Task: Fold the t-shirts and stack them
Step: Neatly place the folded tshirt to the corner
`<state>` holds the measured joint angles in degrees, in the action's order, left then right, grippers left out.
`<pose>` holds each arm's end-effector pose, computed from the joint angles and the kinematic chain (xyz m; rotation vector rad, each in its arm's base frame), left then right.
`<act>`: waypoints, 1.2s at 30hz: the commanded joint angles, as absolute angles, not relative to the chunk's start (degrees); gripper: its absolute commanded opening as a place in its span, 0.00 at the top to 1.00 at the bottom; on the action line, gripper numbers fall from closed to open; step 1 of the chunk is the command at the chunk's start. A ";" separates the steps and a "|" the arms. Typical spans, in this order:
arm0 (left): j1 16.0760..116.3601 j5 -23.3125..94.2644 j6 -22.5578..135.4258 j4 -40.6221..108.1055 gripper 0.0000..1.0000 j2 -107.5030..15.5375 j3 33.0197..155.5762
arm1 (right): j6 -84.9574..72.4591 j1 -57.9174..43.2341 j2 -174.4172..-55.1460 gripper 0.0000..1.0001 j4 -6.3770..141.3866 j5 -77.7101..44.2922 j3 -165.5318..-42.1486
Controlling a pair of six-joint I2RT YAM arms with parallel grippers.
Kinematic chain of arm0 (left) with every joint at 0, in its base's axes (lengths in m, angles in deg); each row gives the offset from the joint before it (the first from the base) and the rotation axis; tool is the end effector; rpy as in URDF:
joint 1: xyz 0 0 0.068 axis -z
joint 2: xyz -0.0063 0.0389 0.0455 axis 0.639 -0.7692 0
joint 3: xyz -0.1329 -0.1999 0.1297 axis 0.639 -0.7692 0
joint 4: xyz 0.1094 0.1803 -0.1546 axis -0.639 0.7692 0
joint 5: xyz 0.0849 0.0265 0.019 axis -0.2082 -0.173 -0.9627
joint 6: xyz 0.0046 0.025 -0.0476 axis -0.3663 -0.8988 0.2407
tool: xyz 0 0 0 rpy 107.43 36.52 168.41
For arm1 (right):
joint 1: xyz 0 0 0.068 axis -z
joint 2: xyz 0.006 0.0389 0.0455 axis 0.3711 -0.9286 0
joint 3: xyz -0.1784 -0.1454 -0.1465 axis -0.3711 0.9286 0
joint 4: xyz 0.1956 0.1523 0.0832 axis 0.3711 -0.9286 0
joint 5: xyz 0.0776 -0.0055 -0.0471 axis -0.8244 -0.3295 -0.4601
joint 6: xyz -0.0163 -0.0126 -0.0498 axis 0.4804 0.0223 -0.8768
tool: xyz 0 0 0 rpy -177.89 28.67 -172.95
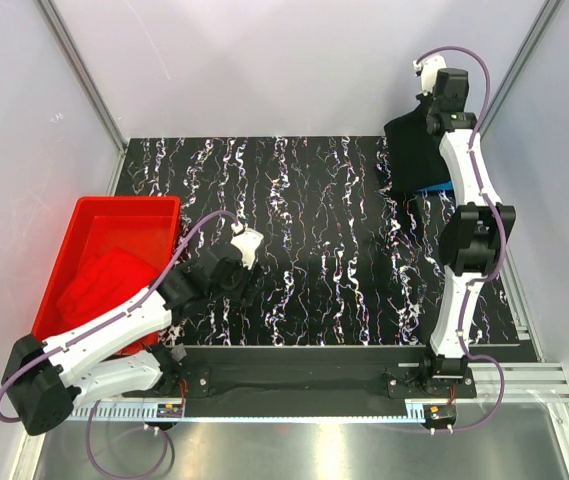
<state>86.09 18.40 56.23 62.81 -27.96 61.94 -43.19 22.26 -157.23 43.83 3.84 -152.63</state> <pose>0.1470 -0.1463 0.2425 0.6363 2.2713 -0.3179 0.5095 -0.0122 0.3543 -0.3694 1.9783 -0.5670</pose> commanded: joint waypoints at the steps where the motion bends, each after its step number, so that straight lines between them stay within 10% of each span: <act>1: 85.69 18.43 55.05 61.42 0.34 -28.06 63.96 | -45.75 23.72 -159.99 1.00 47.01 6.40 -158.19; 36: 85.68 18.51 54.87 62.74 0.33 -33.50 66.86 | -51.12 28.55 -180.74 1.00 59.04 9.74 -170.15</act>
<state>85.89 18.37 55.31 63.61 -32.88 63.67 -49.95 28.31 -178.80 52.59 8.43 -166.20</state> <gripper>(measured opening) 0.664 0.042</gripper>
